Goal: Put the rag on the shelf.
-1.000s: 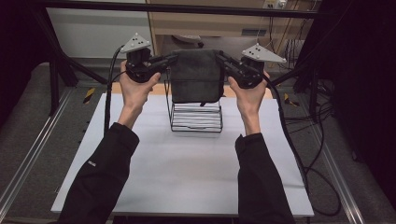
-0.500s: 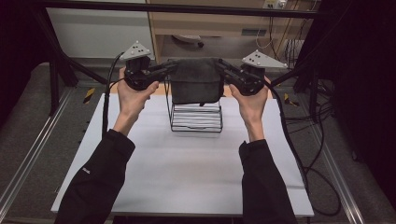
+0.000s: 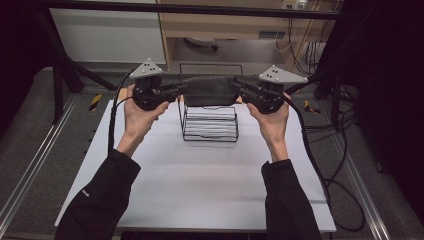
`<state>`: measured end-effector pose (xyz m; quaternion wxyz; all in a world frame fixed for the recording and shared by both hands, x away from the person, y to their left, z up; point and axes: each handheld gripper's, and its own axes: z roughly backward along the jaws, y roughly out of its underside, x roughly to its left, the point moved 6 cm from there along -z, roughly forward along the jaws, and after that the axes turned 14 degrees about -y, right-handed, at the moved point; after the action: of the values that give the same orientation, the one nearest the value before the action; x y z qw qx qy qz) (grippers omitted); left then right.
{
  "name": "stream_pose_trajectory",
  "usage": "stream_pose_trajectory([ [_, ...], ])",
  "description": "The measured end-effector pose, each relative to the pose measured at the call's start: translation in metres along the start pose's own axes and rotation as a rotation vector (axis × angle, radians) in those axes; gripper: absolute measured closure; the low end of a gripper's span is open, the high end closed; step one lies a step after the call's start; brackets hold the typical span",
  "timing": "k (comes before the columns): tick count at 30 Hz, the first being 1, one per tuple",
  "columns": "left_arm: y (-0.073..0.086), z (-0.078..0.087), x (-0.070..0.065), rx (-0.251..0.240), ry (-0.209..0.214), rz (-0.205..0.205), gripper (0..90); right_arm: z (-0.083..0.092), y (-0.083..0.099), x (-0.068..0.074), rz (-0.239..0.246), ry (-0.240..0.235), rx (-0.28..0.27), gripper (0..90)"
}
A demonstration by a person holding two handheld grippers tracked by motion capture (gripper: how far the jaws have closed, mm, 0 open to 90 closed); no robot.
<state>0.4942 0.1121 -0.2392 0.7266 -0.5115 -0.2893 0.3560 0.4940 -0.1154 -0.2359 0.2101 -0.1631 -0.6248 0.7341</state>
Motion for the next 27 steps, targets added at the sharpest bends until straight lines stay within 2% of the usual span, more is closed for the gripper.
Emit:
stream_pose_trajectory([
  [5,-0.002,0.008,0.001,0.023,0.002,-0.005,75.9,0.0,0.003,0.002,-0.002,-0.011,0.01,80.7],
  [11,-0.019,0.019,0.01,-0.008,-0.007,0.043,74.8,0.001,0.007,0.003,-0.006,-0.016,0.014,80.6],
  [13,-0.024,0.02,0.014,-0.006,-0.016,0.064,77.3,0.001,0.008,0.004,-0.003,-0.017,0.018,80.5],
  [16,-0.03,0.016,0.017,0.016,-0.029,0.071,82.5,0.0,0.01,0.004,0.001,-0.019,0.023,80.4],
  [19,-0.03,0.008,0.013,0.048,-0.01,0.074,86.8,0.001,0.011,0.005,0.006,-0.021,0.022,80.2],
  [23,-0.023,-0.005,0.005,0.102,0.003,0.054,89.4,0.001,0.014,0.006,0.006,-0.028,0.024,79.6],
  [27,-0.014,-0.01,-0.001,0.133,0.021,0.039,89.5,0.002,0.017,0.007,0.018,-0.031,0.035,78.2],
])
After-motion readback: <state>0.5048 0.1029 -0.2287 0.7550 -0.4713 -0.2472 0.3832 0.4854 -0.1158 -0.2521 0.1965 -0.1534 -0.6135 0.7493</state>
